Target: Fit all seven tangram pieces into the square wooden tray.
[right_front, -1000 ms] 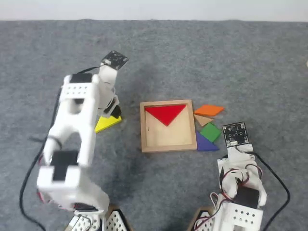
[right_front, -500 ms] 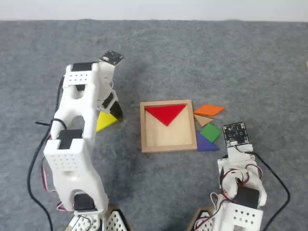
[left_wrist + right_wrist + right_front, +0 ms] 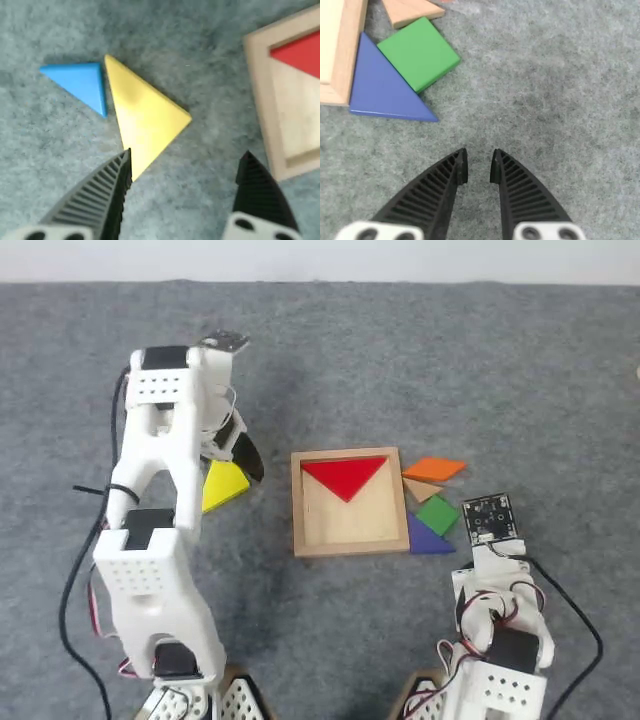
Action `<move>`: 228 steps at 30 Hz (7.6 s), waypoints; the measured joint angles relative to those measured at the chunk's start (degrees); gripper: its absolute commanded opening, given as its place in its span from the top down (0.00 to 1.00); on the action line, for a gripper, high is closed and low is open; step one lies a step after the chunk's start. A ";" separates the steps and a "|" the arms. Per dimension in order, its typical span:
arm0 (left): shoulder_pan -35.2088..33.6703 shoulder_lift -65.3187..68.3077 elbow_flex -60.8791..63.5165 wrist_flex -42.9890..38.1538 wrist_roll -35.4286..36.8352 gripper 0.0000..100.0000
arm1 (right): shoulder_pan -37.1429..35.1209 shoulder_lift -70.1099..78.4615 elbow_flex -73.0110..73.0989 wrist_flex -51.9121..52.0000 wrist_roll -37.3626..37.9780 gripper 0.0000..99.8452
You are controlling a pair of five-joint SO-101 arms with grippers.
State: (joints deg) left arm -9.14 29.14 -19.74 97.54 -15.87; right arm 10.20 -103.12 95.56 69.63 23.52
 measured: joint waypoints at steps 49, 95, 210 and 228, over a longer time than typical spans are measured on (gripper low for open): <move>-2.90 -1.23 16.79 -18.46 11.43 0.67 | 0.00 0.00 0.00 0.00 0.00 0.91; 2.55 1.32 21.01 -22.15 4.66 0.76 | 0.00 0.00 0.00 0.00 0.00 0.91; 3.52 0.44 10.64 -6.07 -1.58 0.77 | 0.00 0.00 0.00 0.00 0.00 0.91; 4.22 -2.90 19.25 -10.99 2.37 0.68 | 0.00 0.00 0.00 0.00 0.00 0.91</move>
State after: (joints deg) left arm -4.92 26.24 -0.48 86.55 -13.49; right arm 10.20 -103.12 95.56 69.63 23.52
